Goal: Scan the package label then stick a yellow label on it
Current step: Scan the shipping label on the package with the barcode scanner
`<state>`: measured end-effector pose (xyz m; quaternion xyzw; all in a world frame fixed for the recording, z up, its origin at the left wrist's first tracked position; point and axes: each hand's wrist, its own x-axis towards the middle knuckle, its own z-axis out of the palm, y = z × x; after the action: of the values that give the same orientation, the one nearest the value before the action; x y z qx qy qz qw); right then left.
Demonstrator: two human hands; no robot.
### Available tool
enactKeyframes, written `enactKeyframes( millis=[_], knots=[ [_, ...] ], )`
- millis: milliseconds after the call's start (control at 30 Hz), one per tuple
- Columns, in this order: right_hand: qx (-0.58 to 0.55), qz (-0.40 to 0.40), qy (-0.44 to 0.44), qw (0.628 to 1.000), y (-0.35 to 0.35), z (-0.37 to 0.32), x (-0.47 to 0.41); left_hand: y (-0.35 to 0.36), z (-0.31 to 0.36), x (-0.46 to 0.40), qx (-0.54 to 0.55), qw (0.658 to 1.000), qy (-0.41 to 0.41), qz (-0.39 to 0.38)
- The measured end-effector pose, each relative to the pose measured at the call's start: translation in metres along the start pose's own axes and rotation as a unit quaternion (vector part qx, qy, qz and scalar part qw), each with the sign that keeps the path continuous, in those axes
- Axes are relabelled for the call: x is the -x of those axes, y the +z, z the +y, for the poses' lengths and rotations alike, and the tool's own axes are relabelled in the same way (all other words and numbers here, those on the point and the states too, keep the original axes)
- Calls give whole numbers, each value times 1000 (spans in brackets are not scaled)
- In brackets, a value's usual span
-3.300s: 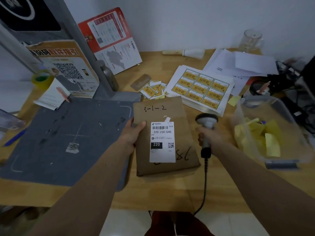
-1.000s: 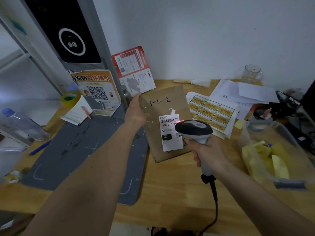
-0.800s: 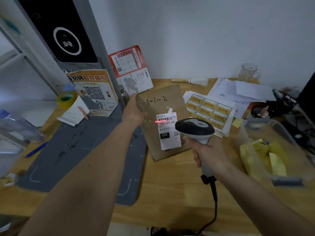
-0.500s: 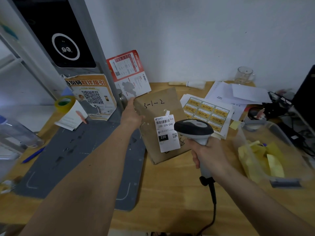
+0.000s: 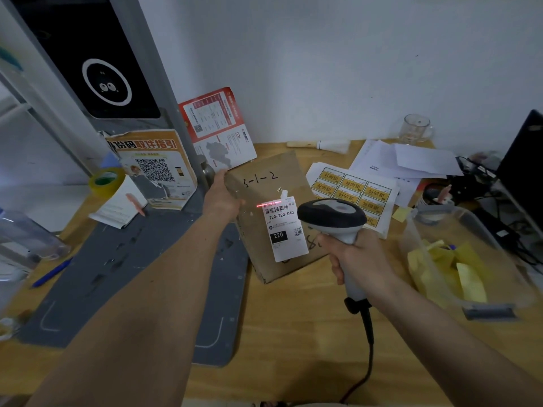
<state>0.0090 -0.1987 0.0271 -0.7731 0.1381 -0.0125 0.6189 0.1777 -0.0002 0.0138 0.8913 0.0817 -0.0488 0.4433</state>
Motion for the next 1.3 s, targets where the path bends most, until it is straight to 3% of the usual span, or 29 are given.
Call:
enactKeyframes(
  millis=[400, 567, 733, 967, 1167, 1300],
  knots=[
    [3, -22, 14, 1000, -5, 4, 2, 0, -3, 0, 0, 1000, 8, 0],
    [-18, 20, 11, 1000, -7, 5, -1, 1, -2, 4, 14, 1000, 16, -14],
    [-75, 65, 83, 992, -13, 10, -16, 3, -5, 11, 69, 995, 44, -57],
    [-136, 74, 200, 968, -20, 39, -49, 18, -18, 32, 174, 977, -37, -115],
    [-97, 88, 217, 967, -32, 62, -58, 41, -30, 36, 111, 988, -43, -94],
    [-84, 24, 239, 967, -44, 62, -60, 60, -34, 41, 43, 990, -67, -118]
  ],
)
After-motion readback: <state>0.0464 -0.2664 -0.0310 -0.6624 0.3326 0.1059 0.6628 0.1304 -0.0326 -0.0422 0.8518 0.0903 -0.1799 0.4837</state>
